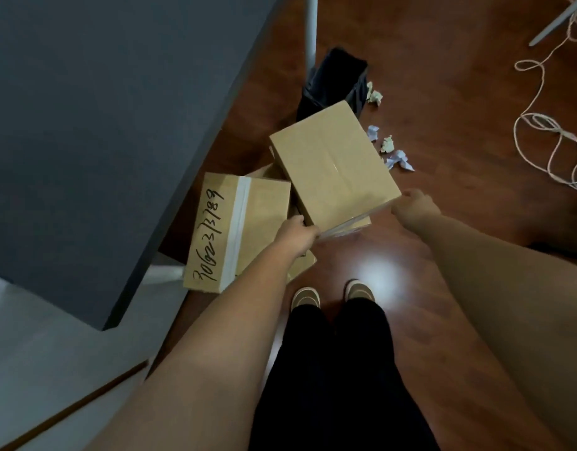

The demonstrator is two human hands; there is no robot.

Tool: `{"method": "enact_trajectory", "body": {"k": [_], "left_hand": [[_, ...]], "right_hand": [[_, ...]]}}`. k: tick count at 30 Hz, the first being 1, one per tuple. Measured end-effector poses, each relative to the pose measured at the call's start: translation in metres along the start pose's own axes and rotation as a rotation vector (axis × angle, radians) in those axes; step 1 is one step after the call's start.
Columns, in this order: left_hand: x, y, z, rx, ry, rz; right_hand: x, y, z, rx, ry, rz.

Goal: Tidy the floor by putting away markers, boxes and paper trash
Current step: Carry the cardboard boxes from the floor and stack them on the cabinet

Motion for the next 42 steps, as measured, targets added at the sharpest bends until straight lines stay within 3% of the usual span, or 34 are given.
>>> {"method": "enact_trajectory", "body": {"k": [6,13,16,19,25,30,34,39,42], "left_hand": [[-0.005,-0.042,0.043,-0.045,0.092,-0.136],[-0.008,-0.089,0.081,-0.126,0.241,-0.468],[-0.022,-0.092,0.086,-0.171,0.307,-0.646],[-0.037,-0.087,0.074,-0.302,0.254,-0.718],[-0.111,-0.039,0.018,-0.463,0.078,-0.837],[-0.143,-0.012,-0.054,-0.516,0.071,-0.953],[-0.164,0.027,-0.125,-0.610,-0.069,-1.025],[-0.160,0.096,-0.220,-0.839,-0.256,-1.114],[-0.130,0.132,-0.282,-0.979,-0.390,-1.159]], "right_hand": [[-0.014,-0.013,0.066,0.039,0.043,0.077],[-0.043,-0.029,0.119,0.247,-0.013,0.343],[-0.048,-0.022,0.131,0.226,-0.025,0.415],[-0.041,-0.009,0.123,0.120,0.025,0.577],[0.003,0.046,0.062,-0.088,0.061,0.966],[0.048,0.106,-0.015,-0.193,0.147,1.020],[0.100,0.142,-0.095,-0.295,0.347,1.108],[0.151,0.157,-0.203,-0.217,0.627,1.247],[0.177,0.147,-0.274,-0.081,0.796,1.270]]}}
Point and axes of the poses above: each hand's wrist, its own z-axis towards the middle knuckle, its own y-axis out of the back of the hand, x = y × z, the point moved 1 cm from there along z, towards the middle knuckle, and after that the axes turned 11 degrees about z, right-handed, at the moved point
